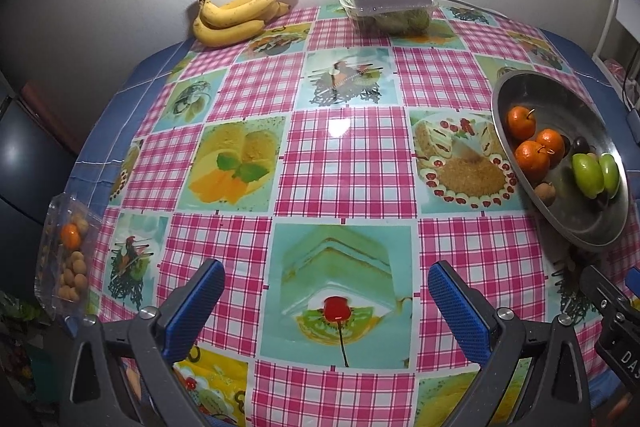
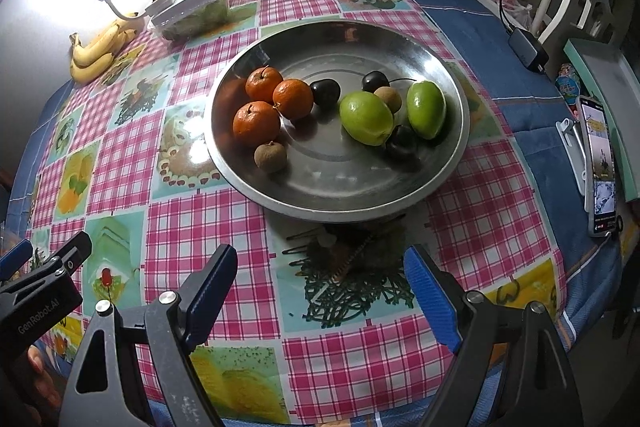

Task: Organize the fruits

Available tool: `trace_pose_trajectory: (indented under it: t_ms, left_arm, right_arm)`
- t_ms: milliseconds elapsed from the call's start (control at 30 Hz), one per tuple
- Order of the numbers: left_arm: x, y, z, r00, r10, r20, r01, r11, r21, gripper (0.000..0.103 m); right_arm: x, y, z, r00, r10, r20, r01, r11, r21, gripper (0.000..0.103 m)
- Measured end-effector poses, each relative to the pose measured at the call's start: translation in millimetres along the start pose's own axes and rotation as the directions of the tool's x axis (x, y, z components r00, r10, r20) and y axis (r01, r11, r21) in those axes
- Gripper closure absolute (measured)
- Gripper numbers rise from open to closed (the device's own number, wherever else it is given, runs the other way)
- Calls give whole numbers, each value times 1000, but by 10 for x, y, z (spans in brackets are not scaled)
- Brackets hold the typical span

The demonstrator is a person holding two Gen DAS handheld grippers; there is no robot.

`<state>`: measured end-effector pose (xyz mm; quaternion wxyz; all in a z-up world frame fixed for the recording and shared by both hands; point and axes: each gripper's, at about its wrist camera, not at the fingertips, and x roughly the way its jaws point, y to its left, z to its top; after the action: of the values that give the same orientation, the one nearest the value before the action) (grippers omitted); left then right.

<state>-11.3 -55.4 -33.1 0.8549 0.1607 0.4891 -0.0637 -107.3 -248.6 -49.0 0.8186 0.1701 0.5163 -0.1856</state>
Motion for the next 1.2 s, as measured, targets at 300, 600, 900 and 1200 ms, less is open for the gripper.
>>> trace_pose_trajectory:
  t_ms: [300,600,900,1200]
  left_arm:
    - [46,-5,5,1000,2,-10,-2,1000,12,0]
    - [56,-1,10,1000,0,-8,0,1000,12,0]
    - [70,7,8,1000,-15,-11,15,1000,-1,0]
    - [61,11,10,1000,-9,-9,9,1000,-3,0]
  right_arm:
    - [14,23,11,1000,6,0,-6,1000,-3,17]
    - [6,30,22,1000,3,6,-2,1000,-14,17]
    - [-18,42,27,1000,3,16,-2,1000,-22,17]
    - [-32,45,29,1000,3,18,-2,1000,-20,17]
